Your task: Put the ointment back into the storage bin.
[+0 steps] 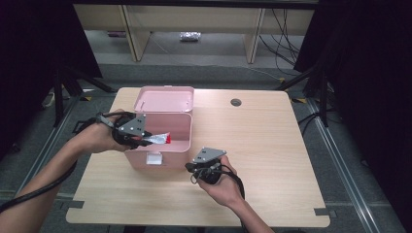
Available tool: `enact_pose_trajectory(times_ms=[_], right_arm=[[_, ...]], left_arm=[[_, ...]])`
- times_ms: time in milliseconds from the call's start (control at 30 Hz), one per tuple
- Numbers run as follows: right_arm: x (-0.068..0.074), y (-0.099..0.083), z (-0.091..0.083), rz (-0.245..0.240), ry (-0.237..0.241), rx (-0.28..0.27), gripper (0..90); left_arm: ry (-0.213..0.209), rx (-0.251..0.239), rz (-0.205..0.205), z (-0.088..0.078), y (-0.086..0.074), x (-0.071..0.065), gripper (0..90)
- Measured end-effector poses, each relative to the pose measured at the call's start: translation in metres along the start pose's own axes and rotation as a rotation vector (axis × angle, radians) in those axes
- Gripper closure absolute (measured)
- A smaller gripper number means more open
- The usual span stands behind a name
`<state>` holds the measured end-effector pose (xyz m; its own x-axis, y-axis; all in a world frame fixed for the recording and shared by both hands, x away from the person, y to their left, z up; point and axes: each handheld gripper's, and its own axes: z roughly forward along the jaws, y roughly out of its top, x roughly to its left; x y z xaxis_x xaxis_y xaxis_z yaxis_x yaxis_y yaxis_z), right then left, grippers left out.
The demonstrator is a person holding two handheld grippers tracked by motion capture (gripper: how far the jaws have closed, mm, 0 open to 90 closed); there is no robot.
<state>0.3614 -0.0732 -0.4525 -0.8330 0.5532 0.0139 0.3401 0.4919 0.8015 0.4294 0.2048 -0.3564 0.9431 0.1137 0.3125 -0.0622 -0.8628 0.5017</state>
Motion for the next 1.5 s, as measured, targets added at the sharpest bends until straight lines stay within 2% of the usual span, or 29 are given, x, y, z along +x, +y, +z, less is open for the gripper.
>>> enact_pose_trajectory(times_ms=[67, 133, 267, 300, 367, 467, 500, 533, 833, 900, 1500], right_arm=[[-0.001, 0.0, 0.0, -0.02, -0.004, -0.004, 89.3], [-0.001, -0.001, 0.0, 0.0, -0.001, 0.0, 89.3], [-0.001, -0.001, 0.0, -0.002, -0.001, -0.001, 89.2], [-0.002, -0.001, 0.0, -0.02, -0.002, -0.004, 89.2], [0.0, -0.001, 0.0, 0.0, -0.001, 0.001, 89.1], [-0.001, -0.001, 0.0, -0.001, -0.002, 0.0, 89.1], [-0.001, -0.001, 0.0, 0.0, -0.002, 0.0, 89.0], [-0.001, -0.001, 0.0, 0.001, -0.001, 0.0, 89.0], [0.0, -0.003, 0.001, 0.017, -0.003, -0.017, 88.8], [-0.001, -0.003, 0.0, 0.006, -0.001, 0.001, 88.8], [0.0, -0.004, 0.0, 0.01, 0.0, 0.003, 88.7]], left_arm=[[-0.004, 0.008, 0.004, 0.001, -0.001, 0.001, 71.2], [-0.005, 0.009, 0.002, 0.003, -0.001, 0.001, 71.2], [-0.016, 0.02, 0.005, 0.006, -0.002, 0.001, 71.2], [-0.021, 0.027, 0.008, 0.006, -0.002, 0.002, 71.2], [-0.025, 0.028, 0.004, 0.008, -0.002, 0.002, 71.2], [-0.029, 0.036, 0.006, 0.01, -0.003, 0.003, 71.2], [-0.033, 0.038, 0.001, 0.011, -0.003, 0.003, 71.2], [-0.032, 0.026, -0.02, 0.013, -0.004, 0.002, 71.2], [-0.048, 0.037, -0.026, 0.02, -0.006, 0.006, 71.2], [-0.049, 0.032, -0.033, 0.021, -0.007, 0.006, 71.2], [-0.067, 0.05, -0.022, 0.028, -0.004, 0.01, 71.2]])
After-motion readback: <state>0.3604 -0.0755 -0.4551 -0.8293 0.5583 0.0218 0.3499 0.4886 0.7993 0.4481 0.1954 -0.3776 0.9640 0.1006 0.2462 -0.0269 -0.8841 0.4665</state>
